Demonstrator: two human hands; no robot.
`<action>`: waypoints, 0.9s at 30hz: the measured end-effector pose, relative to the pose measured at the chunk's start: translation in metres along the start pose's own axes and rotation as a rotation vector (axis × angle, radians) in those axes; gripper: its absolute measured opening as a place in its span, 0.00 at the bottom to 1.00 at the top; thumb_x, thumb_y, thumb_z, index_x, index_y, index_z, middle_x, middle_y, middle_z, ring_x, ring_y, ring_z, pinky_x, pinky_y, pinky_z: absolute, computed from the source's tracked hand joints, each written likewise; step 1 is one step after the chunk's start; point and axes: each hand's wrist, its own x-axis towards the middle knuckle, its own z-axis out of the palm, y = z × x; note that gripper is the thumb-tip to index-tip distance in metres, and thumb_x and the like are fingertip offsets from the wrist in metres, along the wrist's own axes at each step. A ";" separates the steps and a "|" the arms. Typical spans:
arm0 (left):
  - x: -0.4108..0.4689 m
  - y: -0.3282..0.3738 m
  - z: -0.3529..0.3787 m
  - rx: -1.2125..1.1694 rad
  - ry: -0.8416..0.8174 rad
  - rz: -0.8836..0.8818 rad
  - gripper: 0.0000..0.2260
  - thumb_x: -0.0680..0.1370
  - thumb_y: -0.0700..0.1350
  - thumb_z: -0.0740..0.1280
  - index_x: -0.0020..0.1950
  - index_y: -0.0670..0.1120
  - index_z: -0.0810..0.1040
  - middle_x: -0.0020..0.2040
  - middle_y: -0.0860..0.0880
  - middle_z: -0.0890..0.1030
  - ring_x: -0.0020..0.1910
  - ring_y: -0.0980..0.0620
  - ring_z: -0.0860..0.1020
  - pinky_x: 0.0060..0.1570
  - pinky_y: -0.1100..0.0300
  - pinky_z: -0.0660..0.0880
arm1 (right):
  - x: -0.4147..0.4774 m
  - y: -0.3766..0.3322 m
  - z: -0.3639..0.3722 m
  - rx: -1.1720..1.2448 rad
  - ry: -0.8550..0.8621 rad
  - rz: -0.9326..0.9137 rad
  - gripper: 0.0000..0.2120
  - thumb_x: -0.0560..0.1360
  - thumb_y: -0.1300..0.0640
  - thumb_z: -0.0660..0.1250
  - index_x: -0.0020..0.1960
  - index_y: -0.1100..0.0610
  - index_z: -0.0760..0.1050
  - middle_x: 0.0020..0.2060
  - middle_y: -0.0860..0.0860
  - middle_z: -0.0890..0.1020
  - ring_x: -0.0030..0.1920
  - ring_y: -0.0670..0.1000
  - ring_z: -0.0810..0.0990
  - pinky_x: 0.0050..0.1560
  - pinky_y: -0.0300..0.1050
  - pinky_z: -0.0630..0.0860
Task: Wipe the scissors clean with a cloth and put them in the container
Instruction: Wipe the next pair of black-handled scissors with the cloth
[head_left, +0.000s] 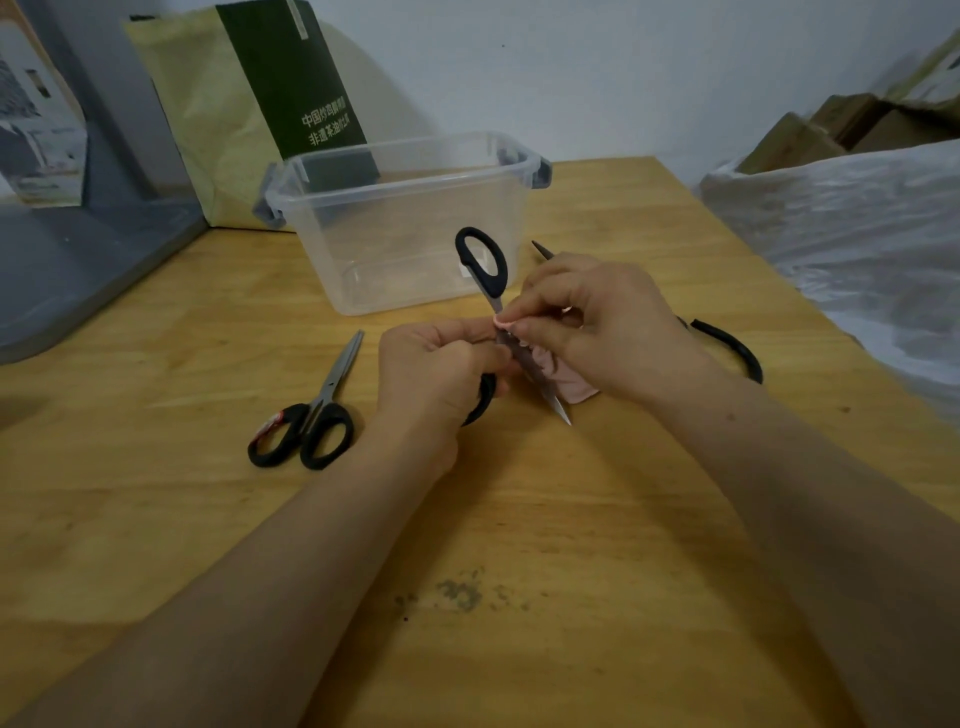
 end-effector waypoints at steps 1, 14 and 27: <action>0.000 0.000 0.000 0.003 -0.005 0.000 0.11 0.70 0.26 0.67 0.39 0.41 0.83 0.32 0.43 0.83 0.36 0.44 0.79 0.27 0.66 0.74 | 0.000 0.000 0.000 -0.002 0.003 -0.011 0.05 0.72 0.61 0.72 0.47 0.55 0.84 0.42 0.43 0.77 0.48 0.45 0.77 0.50 0.33 0.71; -0.003 0.003 0.004 0.021 -0.001 -0.048 0.12 0.71 0.27 0.67 0.36 0.44 0.82 0.31 0.47 0.83 0.30 0.54 0.81 0.26 0.68 0.73 | 0.003 -0.002 -0.001 -0.224 -0.031 -0.021 0.07 0.76 0.59 0.66 0.49 0.55 0.83 0.45 0.46 0.76 0.51 0.52 0.77 0.52 0.50 0.73; 0.000 0.002 0.004 0.050 0.010 -0.080 0.11 0.70 0.27 0.67 0.37 0.42 0.82 0.33 0.43 0.83 0.34 0.49 0.82 0.27 0.66 0.74 | 0.001 -0.009 0.002 -0.313 -0.044 -0.018 0.10 0.78 0.60 0.62 0.52 0.58 0.81 0.53 0.52 0.78 0.54 0.52 0.76 0.52 0.48 0.72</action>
